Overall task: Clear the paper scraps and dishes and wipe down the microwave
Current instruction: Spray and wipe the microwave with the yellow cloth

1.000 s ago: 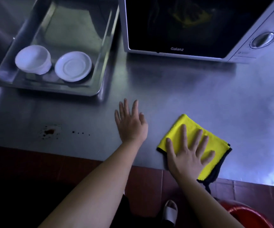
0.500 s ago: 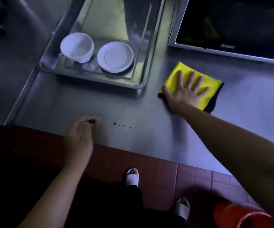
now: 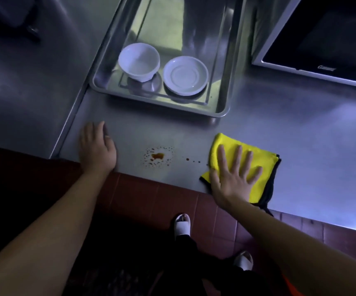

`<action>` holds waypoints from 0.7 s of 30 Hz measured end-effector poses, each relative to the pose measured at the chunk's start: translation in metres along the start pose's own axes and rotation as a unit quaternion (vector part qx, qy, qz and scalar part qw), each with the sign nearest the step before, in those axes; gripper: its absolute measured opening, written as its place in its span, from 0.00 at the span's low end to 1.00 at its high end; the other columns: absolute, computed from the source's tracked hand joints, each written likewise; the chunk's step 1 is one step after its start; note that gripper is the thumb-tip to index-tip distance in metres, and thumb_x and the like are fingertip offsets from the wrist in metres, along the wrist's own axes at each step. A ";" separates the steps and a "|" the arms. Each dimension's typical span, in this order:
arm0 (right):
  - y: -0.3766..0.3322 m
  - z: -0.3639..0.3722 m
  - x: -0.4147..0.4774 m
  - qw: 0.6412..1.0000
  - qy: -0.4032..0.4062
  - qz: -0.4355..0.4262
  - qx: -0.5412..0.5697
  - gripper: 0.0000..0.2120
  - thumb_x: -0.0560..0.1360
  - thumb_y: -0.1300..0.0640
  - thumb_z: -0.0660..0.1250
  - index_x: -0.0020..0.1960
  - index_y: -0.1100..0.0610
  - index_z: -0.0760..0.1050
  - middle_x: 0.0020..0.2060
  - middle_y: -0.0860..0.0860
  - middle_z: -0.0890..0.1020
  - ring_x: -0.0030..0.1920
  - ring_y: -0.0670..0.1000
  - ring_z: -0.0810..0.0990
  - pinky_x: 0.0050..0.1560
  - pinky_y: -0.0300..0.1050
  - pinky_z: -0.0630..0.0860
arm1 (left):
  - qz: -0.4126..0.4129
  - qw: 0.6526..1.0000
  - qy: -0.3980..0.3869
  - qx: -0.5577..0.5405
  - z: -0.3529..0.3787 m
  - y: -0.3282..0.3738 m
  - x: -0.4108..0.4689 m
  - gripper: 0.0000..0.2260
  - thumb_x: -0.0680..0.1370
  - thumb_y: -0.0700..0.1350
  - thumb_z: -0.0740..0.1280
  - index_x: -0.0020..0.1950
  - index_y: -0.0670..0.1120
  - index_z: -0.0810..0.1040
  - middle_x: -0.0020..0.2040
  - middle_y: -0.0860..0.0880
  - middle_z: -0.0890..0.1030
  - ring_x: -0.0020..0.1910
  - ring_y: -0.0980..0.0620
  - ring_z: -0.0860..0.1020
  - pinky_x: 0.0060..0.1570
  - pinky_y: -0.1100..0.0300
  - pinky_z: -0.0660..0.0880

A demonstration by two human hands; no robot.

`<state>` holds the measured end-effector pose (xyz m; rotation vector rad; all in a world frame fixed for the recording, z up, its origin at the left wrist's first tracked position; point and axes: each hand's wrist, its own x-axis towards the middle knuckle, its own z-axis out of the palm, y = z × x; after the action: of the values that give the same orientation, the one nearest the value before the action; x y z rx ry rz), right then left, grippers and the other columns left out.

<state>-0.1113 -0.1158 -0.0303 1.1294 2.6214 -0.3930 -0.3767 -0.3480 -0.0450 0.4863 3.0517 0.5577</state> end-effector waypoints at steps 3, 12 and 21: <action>-0.026 0.002 -0.002 1.000 -0.012 0.004 0.014 0.32 0.77 0.37 0.37 0.78 0.37 0.30 0.79 0.53 0.31 0.76 0.62 0.25 0.71 0.73 0.32 | 0.001 0.999 0.038 0.004 0.001 0.003 -0.001 0.21 0.77 0.40 0.59 0.70 0.40 0.71 0.68 0.37 0.73 0.69 0.37 0.69 0.68 0.43 0.64; -0.155 0.027 0.013 0.984 -0.004 -0.176 0.011 0.30 0.78 0.36 0.40 0.78 0.35 0.33 0.80 0.53 0.37 0.77 0.63 0.28 0.69 0.75 0.31 | -0.003 0.999 0.050 -0.005 0.003 -0.001 -0.001 0.22 0.77 0.41 0.60 0.72 0.41 0.72 0.72 0.36 0.71 0.73 0.36 0.66 0.73 0.45 0.60; -0.158 0.028 0.027 0.916 0.044 -0.373 -0.137 0.36 0.76 0.28 0.49 0.80 0.39 0.46 0.81 0.56 0.53 0.79 0.69 0.46 0.69 0.78 0.46 | -0.022 0.998 0.042 -0.033 0.001 -0.002 0.001 0.23 0.76 0.43 0.58 0.71 0.42 0.74 0.73 0.38 0.71 0.74 0.37 0.66 0.74 0.46 0.59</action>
<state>-0.2423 -0.2123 -0.0433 0.0226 2.9767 -0.0943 -0.3784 -0.3488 -0.0462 0.4042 3.1013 0.6918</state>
